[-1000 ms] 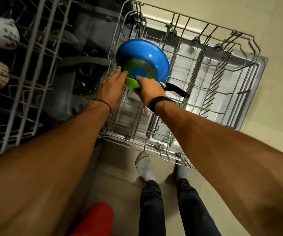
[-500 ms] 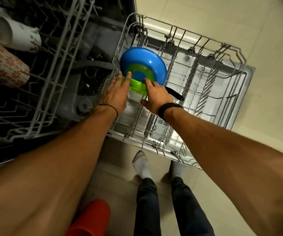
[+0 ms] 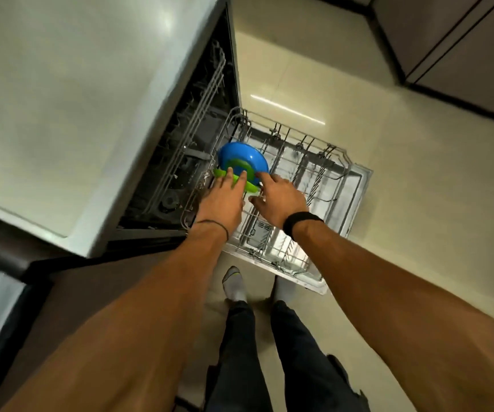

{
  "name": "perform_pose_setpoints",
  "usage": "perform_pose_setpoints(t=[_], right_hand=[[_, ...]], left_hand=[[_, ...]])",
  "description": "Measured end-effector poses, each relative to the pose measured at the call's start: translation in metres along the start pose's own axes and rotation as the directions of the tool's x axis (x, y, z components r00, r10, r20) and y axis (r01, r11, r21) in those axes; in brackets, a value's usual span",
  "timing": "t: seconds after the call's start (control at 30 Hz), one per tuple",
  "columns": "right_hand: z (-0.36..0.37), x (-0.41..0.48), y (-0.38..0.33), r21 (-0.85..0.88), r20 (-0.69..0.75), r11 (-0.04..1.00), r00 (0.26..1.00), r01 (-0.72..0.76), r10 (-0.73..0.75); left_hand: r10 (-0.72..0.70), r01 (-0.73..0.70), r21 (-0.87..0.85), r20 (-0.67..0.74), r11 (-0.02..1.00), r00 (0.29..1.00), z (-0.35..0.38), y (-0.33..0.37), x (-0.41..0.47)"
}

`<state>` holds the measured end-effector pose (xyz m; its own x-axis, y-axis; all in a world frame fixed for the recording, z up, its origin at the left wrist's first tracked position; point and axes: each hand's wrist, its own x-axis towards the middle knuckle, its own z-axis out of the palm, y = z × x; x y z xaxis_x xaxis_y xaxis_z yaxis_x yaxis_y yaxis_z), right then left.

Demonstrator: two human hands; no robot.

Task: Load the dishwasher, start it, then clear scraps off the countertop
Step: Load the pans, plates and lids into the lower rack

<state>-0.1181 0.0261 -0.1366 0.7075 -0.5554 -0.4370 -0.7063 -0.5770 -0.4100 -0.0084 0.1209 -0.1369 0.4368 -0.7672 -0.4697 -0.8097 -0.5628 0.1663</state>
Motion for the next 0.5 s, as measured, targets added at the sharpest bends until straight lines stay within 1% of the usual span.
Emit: perform_pose_setpoints(t=[0.17, 0.23, 0.33, 0.43, 0.5], right_hand=[[-0.079, -0.071, -0.017, -0.008, -0.1, 0.999, 0.994, 0.041, -0.042], [-0.104, -0.09, -0.025, -0.019, -0.161, 0.996, 0.982, 0.093, -0.095], [-0.13, -0.101, -0.039, -0.043, -0.229, 0.985, 0.958, 0.165, -0.17], [-0.15, -0.102, -0.063, -0.109, -0.253, 0.967, 0.934, 0.231, -0.252], [-0.16, -0.101, -0.085, -0.133, -0.271, 0.948, 0.909, 0.289, -0.316]], left_hand=[[-0.019, 0.018, -0.008, -0.135, 1.0, 0.991, -0.076, 0.03, -0.076], [-0.04, 0.037, -0.019, -0.199, 0.999, 0.979, -0.099, 0.036, -0.099], [-0.058, 0.057, -0.013, -0.275, 0.998, 0.96, -0.121, 0.039, -0.121], [-0.056, 0.071, 0.032, -0.334, 0.997, 0.941, -0.135, 0.034, -0.14], [-0.092, 0.1, 0.002, -0.377, 0.995, 0.922, -0.146, 0.025, -0.15]])
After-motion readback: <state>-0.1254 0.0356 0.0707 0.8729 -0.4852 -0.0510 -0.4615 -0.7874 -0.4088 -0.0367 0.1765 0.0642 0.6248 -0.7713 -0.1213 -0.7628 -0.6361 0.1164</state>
